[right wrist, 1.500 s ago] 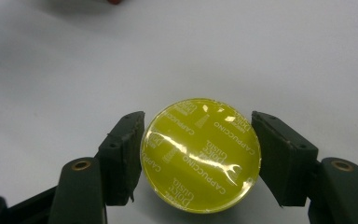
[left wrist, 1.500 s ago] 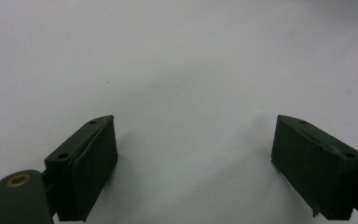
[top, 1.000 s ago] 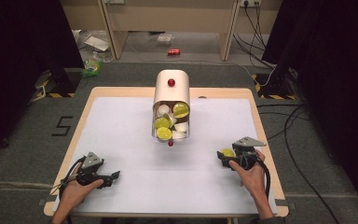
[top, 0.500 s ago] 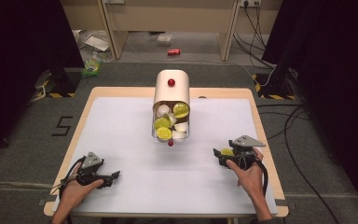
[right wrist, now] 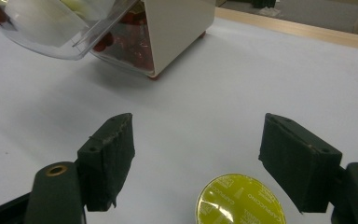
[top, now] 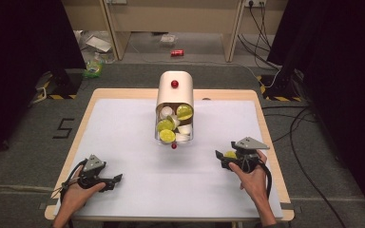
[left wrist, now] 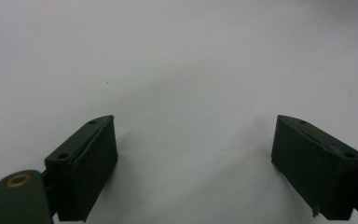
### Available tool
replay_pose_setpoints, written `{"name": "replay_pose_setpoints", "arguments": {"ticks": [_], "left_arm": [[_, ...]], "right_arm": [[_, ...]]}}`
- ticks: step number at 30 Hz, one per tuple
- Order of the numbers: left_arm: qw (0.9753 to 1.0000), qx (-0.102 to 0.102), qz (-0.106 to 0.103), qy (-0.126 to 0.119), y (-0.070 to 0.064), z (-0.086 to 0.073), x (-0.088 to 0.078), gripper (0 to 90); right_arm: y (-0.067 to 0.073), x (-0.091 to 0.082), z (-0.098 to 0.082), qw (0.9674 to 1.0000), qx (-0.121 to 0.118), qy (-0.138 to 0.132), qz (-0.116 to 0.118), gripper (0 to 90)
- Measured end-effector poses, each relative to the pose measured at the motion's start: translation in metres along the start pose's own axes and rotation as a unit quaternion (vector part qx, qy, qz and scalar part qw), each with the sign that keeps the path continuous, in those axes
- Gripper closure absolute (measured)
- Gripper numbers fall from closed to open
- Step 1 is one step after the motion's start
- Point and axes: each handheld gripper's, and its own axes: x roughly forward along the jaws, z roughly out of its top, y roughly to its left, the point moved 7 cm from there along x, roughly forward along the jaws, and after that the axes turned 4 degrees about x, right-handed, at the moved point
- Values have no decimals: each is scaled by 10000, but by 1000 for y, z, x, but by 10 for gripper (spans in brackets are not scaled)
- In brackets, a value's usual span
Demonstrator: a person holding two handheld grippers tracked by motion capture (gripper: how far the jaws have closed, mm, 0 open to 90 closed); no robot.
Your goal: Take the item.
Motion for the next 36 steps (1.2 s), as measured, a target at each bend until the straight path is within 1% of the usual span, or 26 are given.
{"name": "replay_pose_setpoints", "arguments": {"ticks": [3, 4, 7, 8, 11, 25, 36], "left_arm": [[10000, -2, -1, 0, 0, 0, 0, 137], [10000, -19, -32, 1, -1, 0, 0, 137], [10000, -1, 1, 0, 0, 0, 0, 137], [10000, -20, -33, 0, -1, 0, 0, 137], [10000, -21, -34, 2, -1, 0, 0, 137], [10000, -7, -24, 6, -1, 0, 0, 135], [10000, -9, -26, 8, -1, 0, 0, 136]], "right_arm": [[3, 0, 2, 10000, 0, -17, 17, 271], [5, 0, 2, 10000, -3, -15, 29, 271], [9, -1, 4, 9999, -67, -47, 67, 272], [11, -1, 5, 9999, -68, -54, 89, 272], [16, -1, 8, 9998, -116, -86, 143, 274], [35, -4, 15, 9990, -207, -212, 327, 283], [49, 0, 16, 9982, -320, -205, 466, 284]]}}
